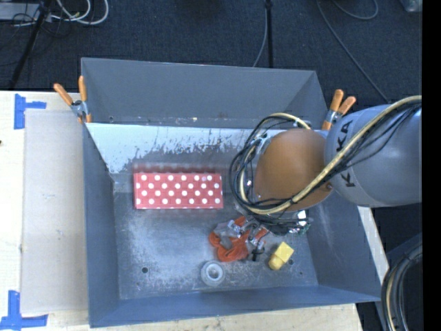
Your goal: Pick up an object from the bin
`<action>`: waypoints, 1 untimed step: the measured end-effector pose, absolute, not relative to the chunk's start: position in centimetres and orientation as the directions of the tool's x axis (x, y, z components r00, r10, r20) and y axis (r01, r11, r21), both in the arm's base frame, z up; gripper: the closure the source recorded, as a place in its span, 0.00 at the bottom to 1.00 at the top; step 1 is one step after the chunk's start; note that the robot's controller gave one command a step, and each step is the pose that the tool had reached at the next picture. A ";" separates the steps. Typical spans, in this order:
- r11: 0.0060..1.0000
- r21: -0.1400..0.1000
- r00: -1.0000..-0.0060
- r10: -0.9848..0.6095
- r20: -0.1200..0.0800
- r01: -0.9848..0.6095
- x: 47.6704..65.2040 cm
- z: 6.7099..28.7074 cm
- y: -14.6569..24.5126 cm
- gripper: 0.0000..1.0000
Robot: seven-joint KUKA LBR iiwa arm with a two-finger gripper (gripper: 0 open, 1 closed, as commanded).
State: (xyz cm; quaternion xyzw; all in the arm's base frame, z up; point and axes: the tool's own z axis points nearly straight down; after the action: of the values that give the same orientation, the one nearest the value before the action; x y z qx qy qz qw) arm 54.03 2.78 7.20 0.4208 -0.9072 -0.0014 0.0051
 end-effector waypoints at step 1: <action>0.409 0.009 -0.409 -0.913 0.003 -0.913 59.1 17.3 5.6 1.00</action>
Offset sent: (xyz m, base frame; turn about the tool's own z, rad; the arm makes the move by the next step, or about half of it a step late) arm 0.0000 0.0000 0.0000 0.0000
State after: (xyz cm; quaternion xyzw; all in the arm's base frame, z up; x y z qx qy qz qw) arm 59.06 5.64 17.27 0.5438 -0.8392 -0.0029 0.0038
